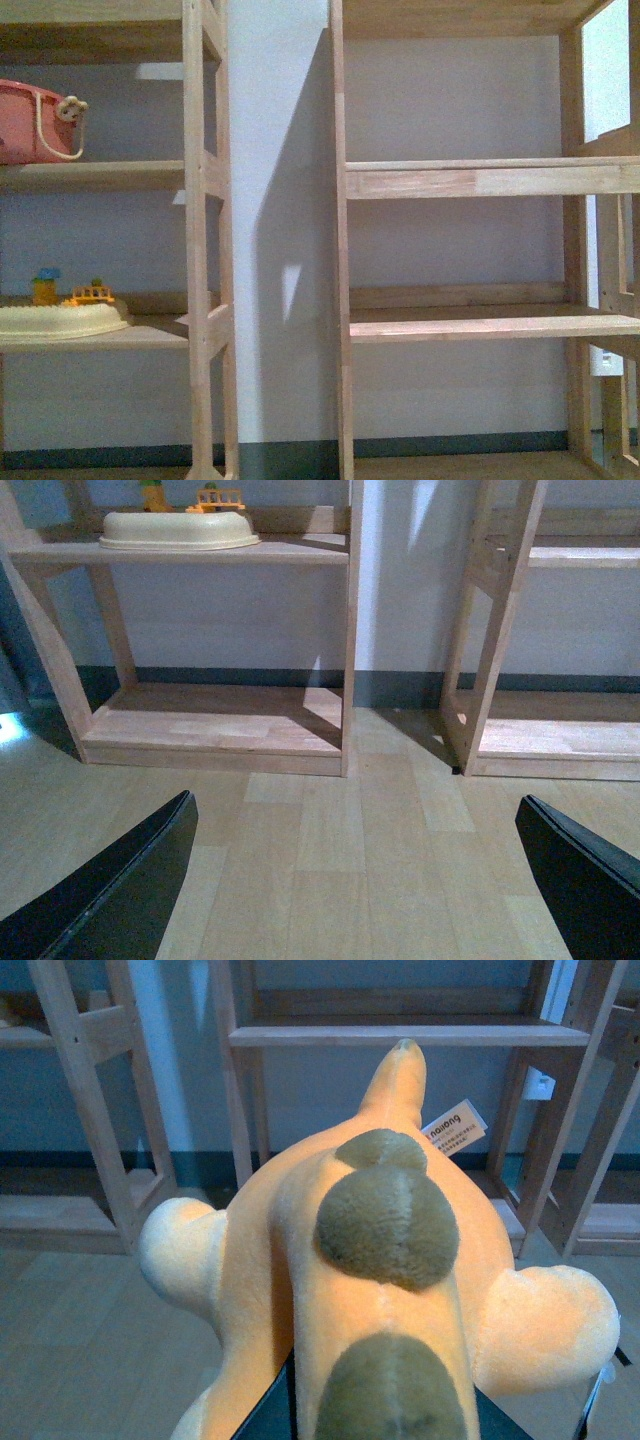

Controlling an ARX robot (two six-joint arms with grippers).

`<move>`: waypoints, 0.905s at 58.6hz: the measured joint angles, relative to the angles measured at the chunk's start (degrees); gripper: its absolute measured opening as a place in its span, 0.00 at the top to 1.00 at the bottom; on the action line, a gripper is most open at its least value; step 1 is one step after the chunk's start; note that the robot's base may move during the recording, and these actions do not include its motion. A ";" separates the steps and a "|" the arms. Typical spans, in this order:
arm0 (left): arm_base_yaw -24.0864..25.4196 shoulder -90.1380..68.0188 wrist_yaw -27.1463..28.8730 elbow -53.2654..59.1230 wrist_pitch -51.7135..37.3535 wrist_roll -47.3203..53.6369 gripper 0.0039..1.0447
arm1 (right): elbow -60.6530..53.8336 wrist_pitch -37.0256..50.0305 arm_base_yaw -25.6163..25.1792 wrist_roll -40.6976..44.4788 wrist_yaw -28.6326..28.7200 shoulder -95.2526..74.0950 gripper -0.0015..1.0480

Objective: Put away toys

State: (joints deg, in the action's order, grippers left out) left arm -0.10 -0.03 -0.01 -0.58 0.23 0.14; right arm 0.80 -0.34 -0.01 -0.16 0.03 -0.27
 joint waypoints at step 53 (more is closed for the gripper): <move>0.00 0.02 0.04 0.00 0.00 0.00 0.06 | 0.00 0.00 0.00 0.00 0.02 0.00 0.90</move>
State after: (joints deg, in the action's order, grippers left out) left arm -0.10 -0.01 0.03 -0.58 0.23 0.14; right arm 0.80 -0.34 -0.01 -0.16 0.05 -0.27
